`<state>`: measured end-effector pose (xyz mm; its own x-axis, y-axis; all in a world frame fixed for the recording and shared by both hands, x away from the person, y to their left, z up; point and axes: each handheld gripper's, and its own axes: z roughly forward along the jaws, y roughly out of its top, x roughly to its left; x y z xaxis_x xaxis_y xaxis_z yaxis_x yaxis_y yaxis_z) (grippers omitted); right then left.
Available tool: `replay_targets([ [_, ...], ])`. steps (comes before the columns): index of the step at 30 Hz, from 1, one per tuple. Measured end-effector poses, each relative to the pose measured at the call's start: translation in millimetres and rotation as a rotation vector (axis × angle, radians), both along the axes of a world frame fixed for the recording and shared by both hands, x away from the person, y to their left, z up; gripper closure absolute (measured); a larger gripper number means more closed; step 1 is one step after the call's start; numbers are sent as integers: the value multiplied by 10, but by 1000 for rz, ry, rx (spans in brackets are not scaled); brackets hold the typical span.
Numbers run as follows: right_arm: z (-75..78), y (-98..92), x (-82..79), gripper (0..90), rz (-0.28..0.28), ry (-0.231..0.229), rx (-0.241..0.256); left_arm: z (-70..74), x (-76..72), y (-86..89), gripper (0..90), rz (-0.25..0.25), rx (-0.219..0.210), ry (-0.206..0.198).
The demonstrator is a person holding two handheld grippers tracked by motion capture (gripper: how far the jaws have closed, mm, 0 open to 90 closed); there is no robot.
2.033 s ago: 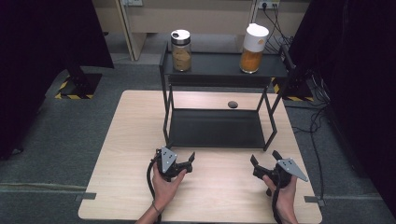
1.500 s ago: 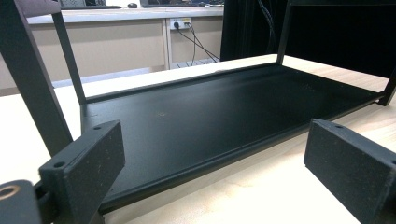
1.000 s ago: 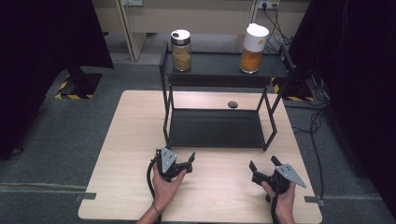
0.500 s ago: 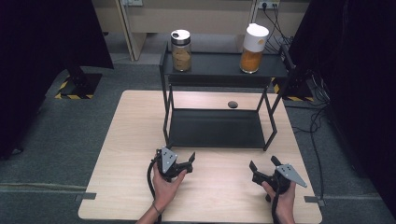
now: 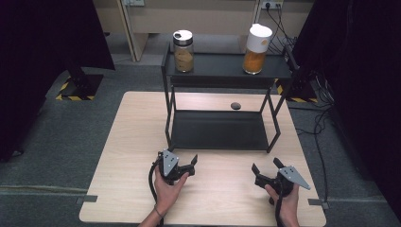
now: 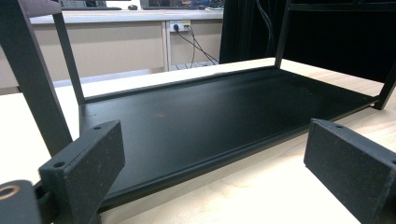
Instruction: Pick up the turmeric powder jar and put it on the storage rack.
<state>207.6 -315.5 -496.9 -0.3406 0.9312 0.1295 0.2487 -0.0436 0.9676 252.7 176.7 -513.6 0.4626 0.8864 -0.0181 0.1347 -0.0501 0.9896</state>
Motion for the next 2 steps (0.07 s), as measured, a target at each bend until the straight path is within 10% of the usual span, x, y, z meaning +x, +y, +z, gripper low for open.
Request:
replay_targets([
  [2,1,0,1,46,-1,1,1,5,8,8,44,0,-4,6],
])
